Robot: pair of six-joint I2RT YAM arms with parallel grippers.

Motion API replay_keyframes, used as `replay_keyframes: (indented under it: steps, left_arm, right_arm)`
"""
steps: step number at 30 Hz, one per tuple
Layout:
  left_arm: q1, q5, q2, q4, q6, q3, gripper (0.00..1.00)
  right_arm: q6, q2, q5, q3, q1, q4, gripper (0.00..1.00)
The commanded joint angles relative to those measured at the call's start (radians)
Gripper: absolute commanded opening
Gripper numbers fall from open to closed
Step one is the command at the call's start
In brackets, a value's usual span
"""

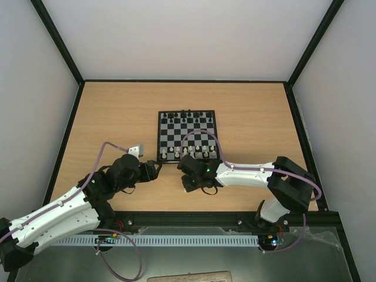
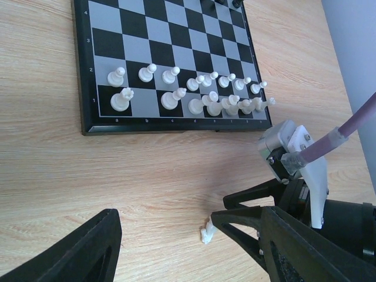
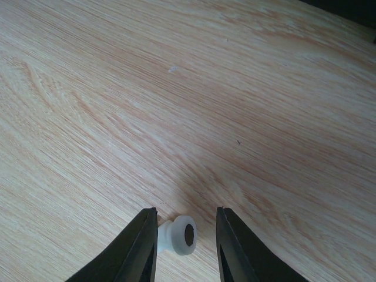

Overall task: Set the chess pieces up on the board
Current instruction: Pick up the chess piece at the center of the board.

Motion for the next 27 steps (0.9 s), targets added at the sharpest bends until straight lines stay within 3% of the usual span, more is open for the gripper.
replay_keyframes:
  steps: [1,27]
  left_arm:
    - [-0.003,-0.012,-0.002,0.003,0.011,-0.014,0.68]
    - [-0.004,0.016,0.080,0.060,0.009,-0.024,0.67]
  right_arm:
    - [0.010,-0.011,0.007,-0.002,0.006,-0.051,0.27]
    - [-0.012,-0.010,-0.031,-0.053,0.024,-0.007,0.21]
